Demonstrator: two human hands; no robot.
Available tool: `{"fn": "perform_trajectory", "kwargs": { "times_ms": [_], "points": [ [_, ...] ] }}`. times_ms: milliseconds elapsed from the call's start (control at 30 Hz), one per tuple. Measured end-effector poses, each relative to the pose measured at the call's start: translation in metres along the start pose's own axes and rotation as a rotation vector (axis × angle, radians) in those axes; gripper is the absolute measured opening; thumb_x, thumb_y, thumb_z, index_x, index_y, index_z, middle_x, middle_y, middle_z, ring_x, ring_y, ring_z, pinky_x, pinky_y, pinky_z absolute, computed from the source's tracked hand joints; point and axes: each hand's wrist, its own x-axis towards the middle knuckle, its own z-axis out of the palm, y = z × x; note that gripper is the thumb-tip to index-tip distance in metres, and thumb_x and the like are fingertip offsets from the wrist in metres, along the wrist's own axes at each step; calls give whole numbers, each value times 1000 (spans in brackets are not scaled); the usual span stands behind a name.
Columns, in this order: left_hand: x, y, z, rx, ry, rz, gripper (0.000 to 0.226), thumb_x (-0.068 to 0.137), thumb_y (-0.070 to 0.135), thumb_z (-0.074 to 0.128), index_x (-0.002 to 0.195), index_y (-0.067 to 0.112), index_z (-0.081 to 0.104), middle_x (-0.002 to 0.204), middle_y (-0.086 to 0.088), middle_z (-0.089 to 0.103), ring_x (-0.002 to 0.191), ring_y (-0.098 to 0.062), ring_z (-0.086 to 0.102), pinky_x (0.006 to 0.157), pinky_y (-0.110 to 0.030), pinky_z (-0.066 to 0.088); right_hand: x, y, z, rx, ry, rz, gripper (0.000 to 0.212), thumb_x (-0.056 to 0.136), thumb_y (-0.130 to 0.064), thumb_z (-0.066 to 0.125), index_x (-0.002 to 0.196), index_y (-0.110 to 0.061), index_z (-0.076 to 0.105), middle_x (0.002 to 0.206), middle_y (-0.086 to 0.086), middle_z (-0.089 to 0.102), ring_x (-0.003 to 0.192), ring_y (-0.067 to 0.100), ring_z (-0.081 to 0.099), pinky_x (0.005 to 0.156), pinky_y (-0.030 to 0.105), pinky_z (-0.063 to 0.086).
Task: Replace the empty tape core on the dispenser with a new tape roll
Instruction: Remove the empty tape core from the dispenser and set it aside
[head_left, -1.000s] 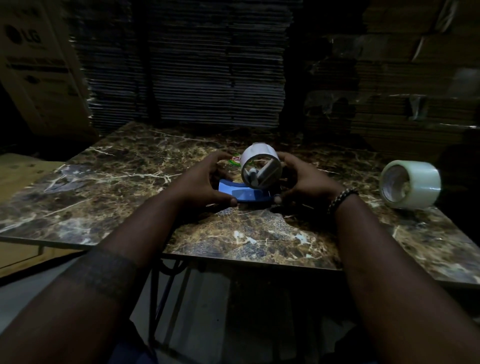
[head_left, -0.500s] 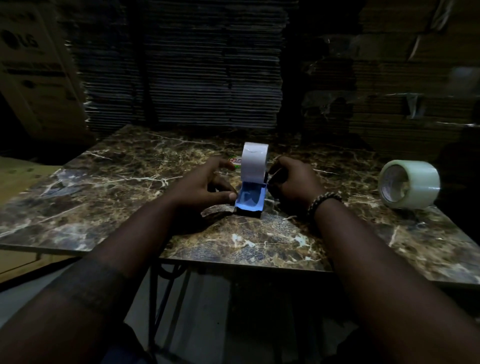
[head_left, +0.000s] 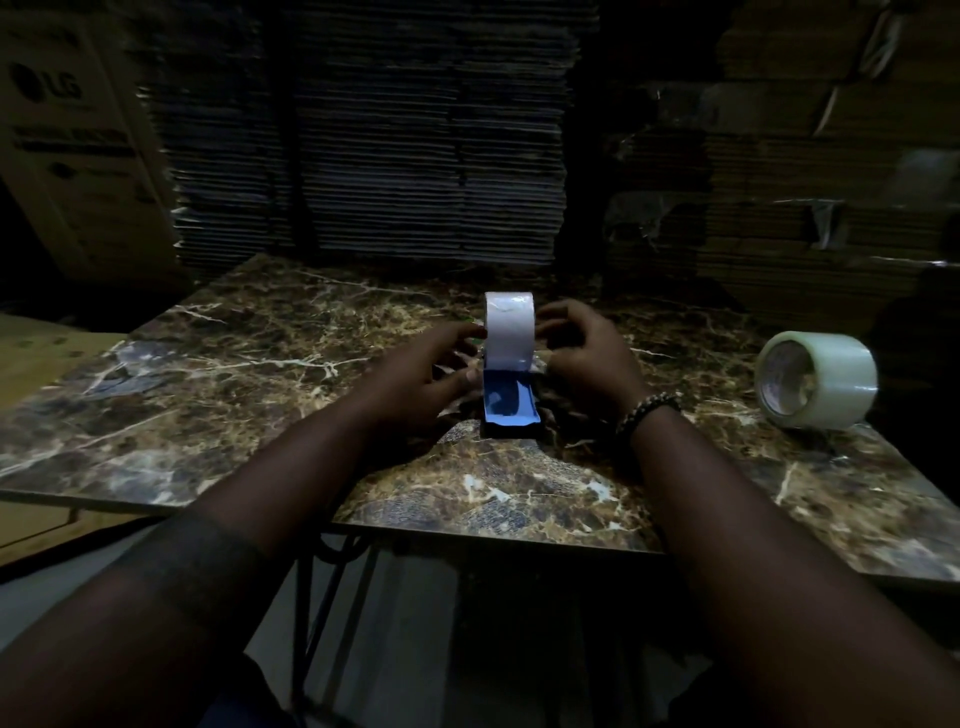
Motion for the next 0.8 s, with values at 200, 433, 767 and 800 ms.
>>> {"fn": "perform_trajectory", "kwargs": {
  "times_ms": [200, 433, 767, 800],
  "points": [
    [-2, 0, 5, -286, -71, -61, 59, 101, 7, 63, 139, 52, 60, 146, -5, 63, 136, -26, 62, 110, -59, 54, 4, -4, 0, 206, -226, -99, 93, 75, -10, 85, 150, -37, 37, 154, 6, 42, 135, 21, 50, 97, 44, 57],
    [-4, 5, 10, -400, -101, -49, 61, 104, -10, 53, 130, 42, 70, 139, -2, 71, 131, -21, 67, 112, -53, 54, 6, -3, 7, 192, -148, -123, 83, 72, -7, 87, 140, -37, 50, 141, 2, 55, 127, 23, 58, 90, 50, 60],
    [-4, 5, 10, -380, -97, -63, 52, 105, -6, 56, 130, 37, 71, 132, -2, 75, 126, -17, 70, 105, -40, 58, 6, 1, -9, 247, -107, -89, 81, 66, 8, 83, 134, -27, 58, 135, 9, 59, 121, 29, 62, 85, 46, 62],
    [-4, 5, 9, -376, -102, -66, 52, 105, -6, 56, 130, 38, 68, 131, 1, 76, 122, -11, 71, 101, -34, 59, 6, 0, -11, 253, -103, -83, 80, 67, 10, 82, 135, -25, 57, 135, 9, 59, 121, 29, 62, 84, 44, 62]
  ]
}}
